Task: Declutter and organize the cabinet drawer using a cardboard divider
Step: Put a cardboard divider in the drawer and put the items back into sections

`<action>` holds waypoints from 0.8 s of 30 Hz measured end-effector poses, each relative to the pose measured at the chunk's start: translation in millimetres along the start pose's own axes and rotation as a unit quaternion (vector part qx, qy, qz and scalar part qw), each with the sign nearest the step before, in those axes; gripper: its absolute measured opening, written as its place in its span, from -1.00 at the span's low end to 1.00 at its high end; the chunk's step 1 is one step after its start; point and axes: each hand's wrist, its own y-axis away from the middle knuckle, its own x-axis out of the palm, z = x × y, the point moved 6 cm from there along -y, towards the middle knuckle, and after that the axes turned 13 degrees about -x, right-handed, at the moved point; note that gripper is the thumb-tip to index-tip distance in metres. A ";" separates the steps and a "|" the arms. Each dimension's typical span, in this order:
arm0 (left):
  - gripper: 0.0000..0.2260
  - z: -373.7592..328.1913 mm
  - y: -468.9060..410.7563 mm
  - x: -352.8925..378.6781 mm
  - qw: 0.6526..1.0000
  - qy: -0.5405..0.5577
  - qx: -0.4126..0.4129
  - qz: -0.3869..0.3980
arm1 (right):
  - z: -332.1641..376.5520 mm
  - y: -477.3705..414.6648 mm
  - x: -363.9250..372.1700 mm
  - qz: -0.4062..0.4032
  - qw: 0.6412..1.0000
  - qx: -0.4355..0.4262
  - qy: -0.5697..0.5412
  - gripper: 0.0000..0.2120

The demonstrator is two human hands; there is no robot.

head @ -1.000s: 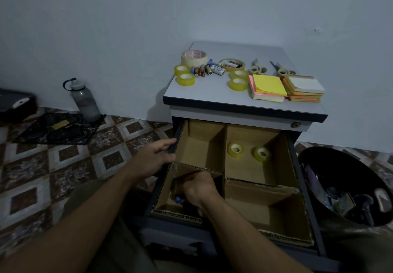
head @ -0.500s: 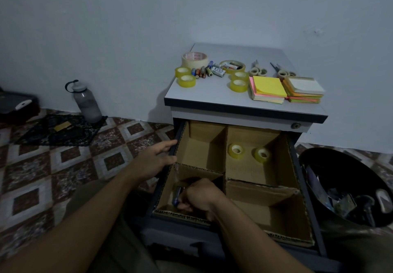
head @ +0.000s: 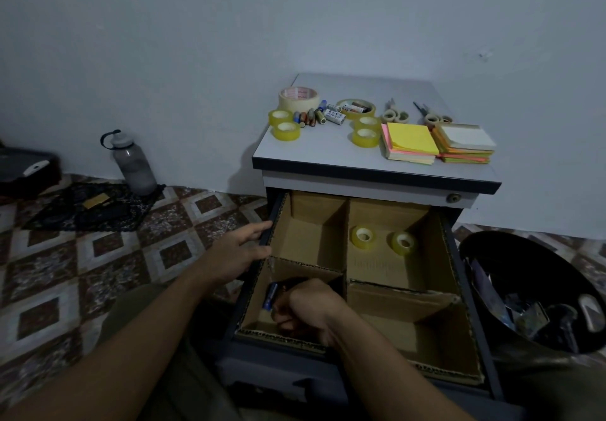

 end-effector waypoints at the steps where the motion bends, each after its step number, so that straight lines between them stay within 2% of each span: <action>1: -0.58 0.4 0.1 -0.3 1.000 0.001 -0.001 0.001 | 0.5 0.0 -0.6 -0.005 1.000 -0.006 0.005 -0.86; 6: -0.61 -1.8 3.4 0.2 1.000 0.001 -0.004 0.006 | 7.6 4.2 -2.1 0.002 1.000 -0.015 -0.023 -0.83; 11: -0.61 -6.4 6.2 1.2 1.000 0.000 -0.011 0.010 | 12.9 7.5 -0.3 0.018 0.999 -0.040 0.020 -0.81; 17: -0.65 -9.2 8.9 0.8 1.000 0.005 -0.013 -0.001 | 14.1 8.5 -3.0 0.037 0.997 -0.006 0.067 -0.75; 24: -0.66 -11.2 12.9 1.2 1.000 0.008 -0.011 -0.009 | 24.7 11.7 4.9 0.092 0.991 -0.005 0.098 -0.88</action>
